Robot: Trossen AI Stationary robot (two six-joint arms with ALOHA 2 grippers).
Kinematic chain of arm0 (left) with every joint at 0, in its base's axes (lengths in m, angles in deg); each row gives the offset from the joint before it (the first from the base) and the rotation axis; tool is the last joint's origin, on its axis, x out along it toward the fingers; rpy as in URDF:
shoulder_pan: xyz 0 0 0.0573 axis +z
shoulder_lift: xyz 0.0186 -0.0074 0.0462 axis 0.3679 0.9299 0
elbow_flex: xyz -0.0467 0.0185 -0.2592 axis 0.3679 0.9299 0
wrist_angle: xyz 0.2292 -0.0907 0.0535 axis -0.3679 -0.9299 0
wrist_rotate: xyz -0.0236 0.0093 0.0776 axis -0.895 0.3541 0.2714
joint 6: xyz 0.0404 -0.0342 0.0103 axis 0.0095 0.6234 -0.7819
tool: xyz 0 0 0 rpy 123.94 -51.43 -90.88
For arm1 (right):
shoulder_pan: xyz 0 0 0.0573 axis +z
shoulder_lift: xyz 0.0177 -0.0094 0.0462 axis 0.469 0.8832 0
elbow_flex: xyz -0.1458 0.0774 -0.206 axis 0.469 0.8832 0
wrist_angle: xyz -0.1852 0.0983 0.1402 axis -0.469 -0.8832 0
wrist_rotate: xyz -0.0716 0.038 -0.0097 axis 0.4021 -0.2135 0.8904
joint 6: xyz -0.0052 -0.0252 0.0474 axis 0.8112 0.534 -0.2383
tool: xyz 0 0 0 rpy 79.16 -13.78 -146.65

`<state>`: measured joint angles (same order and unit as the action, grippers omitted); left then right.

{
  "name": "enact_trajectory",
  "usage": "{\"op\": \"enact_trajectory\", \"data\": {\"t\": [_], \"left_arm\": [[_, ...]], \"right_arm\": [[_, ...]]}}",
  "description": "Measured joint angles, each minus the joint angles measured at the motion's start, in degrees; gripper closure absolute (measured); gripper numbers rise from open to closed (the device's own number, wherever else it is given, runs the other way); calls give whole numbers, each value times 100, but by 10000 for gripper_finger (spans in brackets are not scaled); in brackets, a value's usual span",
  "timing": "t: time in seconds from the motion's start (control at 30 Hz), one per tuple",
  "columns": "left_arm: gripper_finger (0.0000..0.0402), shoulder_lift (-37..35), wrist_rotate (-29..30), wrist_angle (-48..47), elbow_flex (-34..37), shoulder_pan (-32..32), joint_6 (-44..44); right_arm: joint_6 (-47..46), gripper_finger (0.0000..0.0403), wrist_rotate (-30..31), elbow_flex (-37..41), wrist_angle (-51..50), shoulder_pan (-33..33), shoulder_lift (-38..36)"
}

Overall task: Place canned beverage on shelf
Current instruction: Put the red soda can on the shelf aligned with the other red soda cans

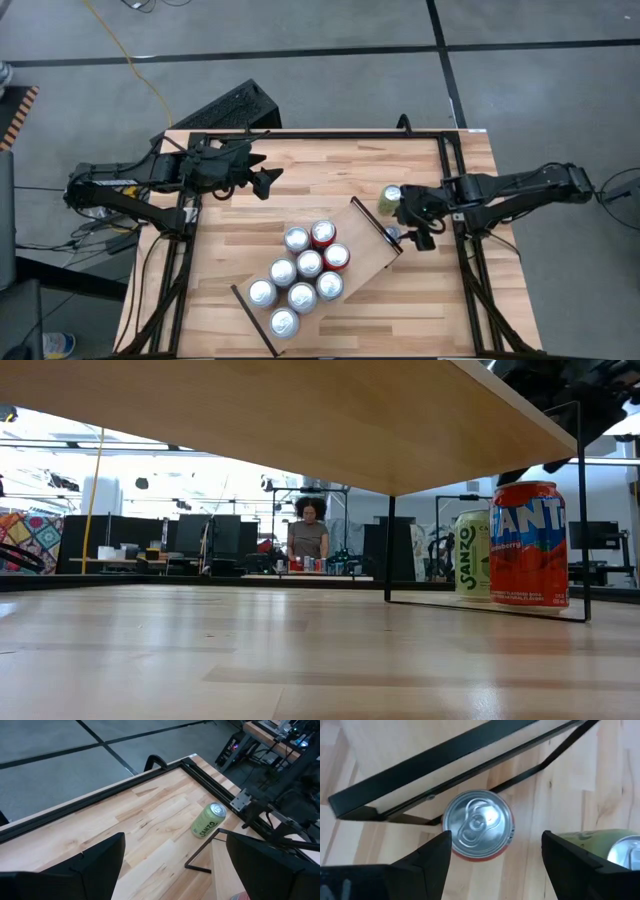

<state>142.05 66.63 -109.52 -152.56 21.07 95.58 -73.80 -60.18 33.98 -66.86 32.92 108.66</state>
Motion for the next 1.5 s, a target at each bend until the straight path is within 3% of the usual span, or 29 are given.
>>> {"op": "enact_trajectory", "data": {"t": [0.23,0.7,1.1,1.5], "left_arm": [[69,0,39,0,0,0,-2],[69,0,85,-24,0,-2,0],[69,0,106,-24,0,-2,42],[69,0,141,2,0,-2,44]], "right_arm": [[3,116,-445,0,81,-167,269],[85,115,-603,0,167,-157,390],[-45,44,-728,-4,196,-157,444],[161,57,-727,-7,215,-163,1094]]}}
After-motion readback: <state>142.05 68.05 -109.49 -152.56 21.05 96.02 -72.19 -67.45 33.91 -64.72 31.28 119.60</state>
